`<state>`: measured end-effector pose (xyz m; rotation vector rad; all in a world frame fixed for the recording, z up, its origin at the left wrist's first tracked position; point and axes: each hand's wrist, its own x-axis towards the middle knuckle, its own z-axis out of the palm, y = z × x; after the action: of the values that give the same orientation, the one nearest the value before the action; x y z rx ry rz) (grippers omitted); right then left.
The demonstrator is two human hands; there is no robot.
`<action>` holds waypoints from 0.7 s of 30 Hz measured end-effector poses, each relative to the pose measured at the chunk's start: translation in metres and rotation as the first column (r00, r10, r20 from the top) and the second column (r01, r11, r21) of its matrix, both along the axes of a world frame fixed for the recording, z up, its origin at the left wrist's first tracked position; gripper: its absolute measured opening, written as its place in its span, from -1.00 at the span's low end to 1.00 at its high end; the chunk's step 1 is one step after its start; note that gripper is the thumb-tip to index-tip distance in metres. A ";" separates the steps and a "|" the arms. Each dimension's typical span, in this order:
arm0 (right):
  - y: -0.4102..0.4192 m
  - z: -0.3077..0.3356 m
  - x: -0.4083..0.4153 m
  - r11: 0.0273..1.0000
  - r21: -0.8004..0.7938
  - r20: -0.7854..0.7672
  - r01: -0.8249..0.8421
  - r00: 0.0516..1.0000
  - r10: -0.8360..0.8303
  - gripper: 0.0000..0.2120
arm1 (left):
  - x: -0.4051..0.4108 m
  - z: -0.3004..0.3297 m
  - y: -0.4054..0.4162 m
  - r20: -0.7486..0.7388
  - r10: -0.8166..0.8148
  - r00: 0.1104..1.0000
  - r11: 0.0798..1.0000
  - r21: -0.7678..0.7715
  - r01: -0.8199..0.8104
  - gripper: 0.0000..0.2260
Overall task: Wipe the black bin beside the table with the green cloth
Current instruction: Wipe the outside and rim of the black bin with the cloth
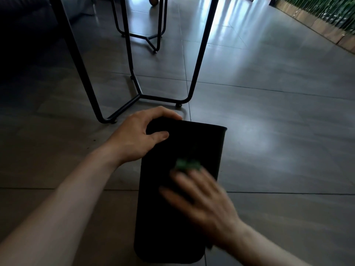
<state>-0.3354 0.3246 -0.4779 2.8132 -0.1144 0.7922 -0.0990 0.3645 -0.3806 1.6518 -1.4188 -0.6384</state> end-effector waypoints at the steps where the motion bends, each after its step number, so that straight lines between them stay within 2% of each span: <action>1: -0.013 0.016 0.012 0.987 0.094 0.093 0.128 0.986 -0.137 -0.61 | -0.002 0.002 -0.001 -0.010 -0.015 1.000 1.000 -0.006 0.015 -0.61; 3: -0.031 0.039 0.031 0.906 0.280 0.207 0.318 0.901 -0.380 -0.54 | -0.006 0.004 -0.003 -0.023 -0.045 0.999 0.999 -0.013 0.044 -0.64; 5: -0.023 0.034 0.037 0.887 0.303 0.223 0.348 0.879 -0.422 -0.53 | -0.007 0.004 -0.005 -0.017 -0.033 0.999 0.999 -0.014 0.033 -0.64; 6: -0.011 0.021 0.031 0.919 0.246 0.195 0.308 0.913 -0.358 -0.55 | -0.007 0.004 -0.005 -0.013 -0.013 1.000 1.000 -0.016 0.013 -0.63; 8: 0.019 -0.015 0.007 0.992 0.063 0.053 0.108 0.992 -0.111 -0.62 | -0.004 0.002 -0.004 -0.016 0.023 1.000 1.000 -0.016 -0.024 -0.63; 9: 0.033 -0.027 -0.007 1.000 -0.017 -0.050 -0.002 0.999 0.002 -0.63 | -0.004 0.001 -0.003 -0.019 0.029 0.999 0.999 -0.014 -0.029 -0.63; 11: 0.036 -0.031 -0.023 0.985 -0.109 -0.199 -0.134 0.974 0.110 -0.62 | -0.004 0.000 -0.002 -0.013 0.029 0.999 0.999 -0.013 -0.029 -0.63; 12: 0.027 -0.025 -0.020 0.982 -0.107 -0.190 -0.155 0.973 0.133 -0.63 | -0.004 0.001 -0.002 -0.003 0.029 1.000 0.999 -0.012 -0.029 -0.63; 14: 0.002 -0.002 -0.004 0.998 0.000 -0.037 -0.063 0.997 0.063 -0.66 | -0.006 0.002 -0.003 0.011 0.021 1.000 1.000 -0.010 -0.020 -0.63; 16: -0.024 0.027 0.015 0.978 0.156 0.134 0.140 0.978 -0.161 -0.66 | -0.009 0.005 -0.003 -0.003 -0.014 1.000 1.000 -0.017 0.014 -0.63; 18: -0.034 0.042 0.027 0.922 0.287 0.199 0.261 0.925 -0.324 -0.60 | -0.011 0.006 -0.003 -0.009 -0.042 0.999 0.999 -0.018 0.042 -0.65; 19: -0.028 0.038 0.027 0.911 0.311 0.204 0.270 0.918 -0.341 -0.59 | -0.011 0.007 -0.003 -0.004 -0.035 0.999 0.999 -0.020 0.035 -0.65; 21: -0.004 0.012 0.013 0.952 0.243 0.147 0.186 0.963 -0.226 -0.63 | -0.010 0.006 -0.003 -0.004 0.003 1.000 1.000 -0.016 -0.003 -0.64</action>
<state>-0.3221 0.3202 -0.4656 2.8688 -0.5533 1.0292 -0.1089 0.3613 -0.3743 1.6394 -1.4155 -0.6270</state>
